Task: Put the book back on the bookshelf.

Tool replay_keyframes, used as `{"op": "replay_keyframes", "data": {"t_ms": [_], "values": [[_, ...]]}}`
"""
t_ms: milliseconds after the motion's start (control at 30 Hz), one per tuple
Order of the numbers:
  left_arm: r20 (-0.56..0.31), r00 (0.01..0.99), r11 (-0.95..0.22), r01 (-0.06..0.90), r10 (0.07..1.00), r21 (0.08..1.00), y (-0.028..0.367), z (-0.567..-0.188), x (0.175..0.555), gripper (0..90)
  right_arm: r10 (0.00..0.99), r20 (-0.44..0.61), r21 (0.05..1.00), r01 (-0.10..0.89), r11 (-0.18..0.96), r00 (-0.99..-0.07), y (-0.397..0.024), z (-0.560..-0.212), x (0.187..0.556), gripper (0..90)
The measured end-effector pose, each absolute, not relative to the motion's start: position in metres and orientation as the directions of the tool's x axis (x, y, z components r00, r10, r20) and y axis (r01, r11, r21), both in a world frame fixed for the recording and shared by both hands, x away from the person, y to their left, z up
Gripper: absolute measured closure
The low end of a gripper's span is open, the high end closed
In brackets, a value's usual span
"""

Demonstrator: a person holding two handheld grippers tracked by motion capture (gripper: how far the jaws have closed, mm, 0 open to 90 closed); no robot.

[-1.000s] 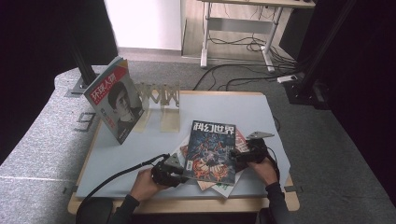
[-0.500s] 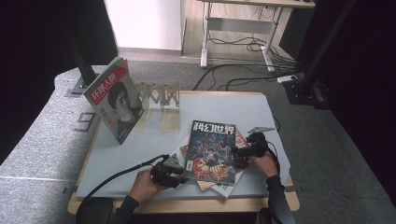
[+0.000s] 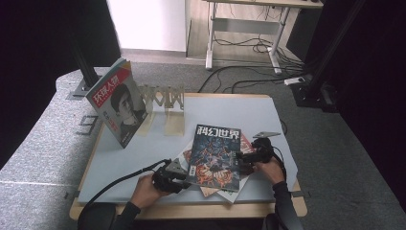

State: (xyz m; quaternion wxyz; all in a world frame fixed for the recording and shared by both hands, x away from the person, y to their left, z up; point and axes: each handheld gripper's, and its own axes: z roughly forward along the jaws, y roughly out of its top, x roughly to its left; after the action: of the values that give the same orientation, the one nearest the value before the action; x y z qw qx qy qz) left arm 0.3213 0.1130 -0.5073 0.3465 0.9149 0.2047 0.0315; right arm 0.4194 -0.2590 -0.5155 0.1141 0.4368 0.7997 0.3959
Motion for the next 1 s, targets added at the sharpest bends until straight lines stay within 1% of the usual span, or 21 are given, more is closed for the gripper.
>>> {"op": "replay_keyframes", "data": {"t_ms": [233, 500, 567, 633, 733, 800, 1000], "values": [[-0.097, 0.91, -0.667, 0.365, 0.403, 0.649, 0.127, -0.507, 0.309, 60.8, 0.772, 0.162, 0.727, 0.603, 0.327, -0.615, -0.247, -0.514, 0.41, 2.3], [-0.11, 0.912, -0.65, 0.362, 0.395, 0.668, 0.138, -0.506, 0.301, 58.0, 0.769, 0.151, 0.732, 0.594, 0.335, -0.621, -0.242, -0.514, 0.404, 3.2], [-0.111, 0.91, -0.646, 0.366, 0.4, 0.67, 0.138, -0.507, 0.302, 59.3, 0.77, 0.153, 0.732, 0.594, 0.333, -0.62, -0.242, -0.514, 0.404, 3.3], [-0.105, 0.909, -0.647, 0.364, 0.403, 0.67, 0.138, -0.508, 0.303, 62.9, 0.77, 0.152, 0.732, 0.594, 0.333, -0.619, -0.242, -0.514, 0.404, 3.3], [-0.127, 0.909, -0.631, 0.372, 0.397, 0.681, 0.136, -0.509, 0.305, 63.6, 0.775, 0.148, 0.734, 0.593, 0.33, -0.614, -0.243, -0.513, 0.403, 5.6], [-0.139, 0.908, -0.623, 0.377, 0.396, 0.686, 0.134, -0.51, 0.307, 64.2, 0.775, 0.151, 0.735, 0.593, 0.328, -0.614, -0.243, -0.513, 0.402, 5.6], [-0.124, 0.907, -0.623, 0.371, 0.403, 0.689, 0.129, -0.508, 0.311, 65.3, 0.771, 0.164, 0.73, 0.602, 0.325, -0.615, -0.243, -0.514, 0.401, 5.0]]}}
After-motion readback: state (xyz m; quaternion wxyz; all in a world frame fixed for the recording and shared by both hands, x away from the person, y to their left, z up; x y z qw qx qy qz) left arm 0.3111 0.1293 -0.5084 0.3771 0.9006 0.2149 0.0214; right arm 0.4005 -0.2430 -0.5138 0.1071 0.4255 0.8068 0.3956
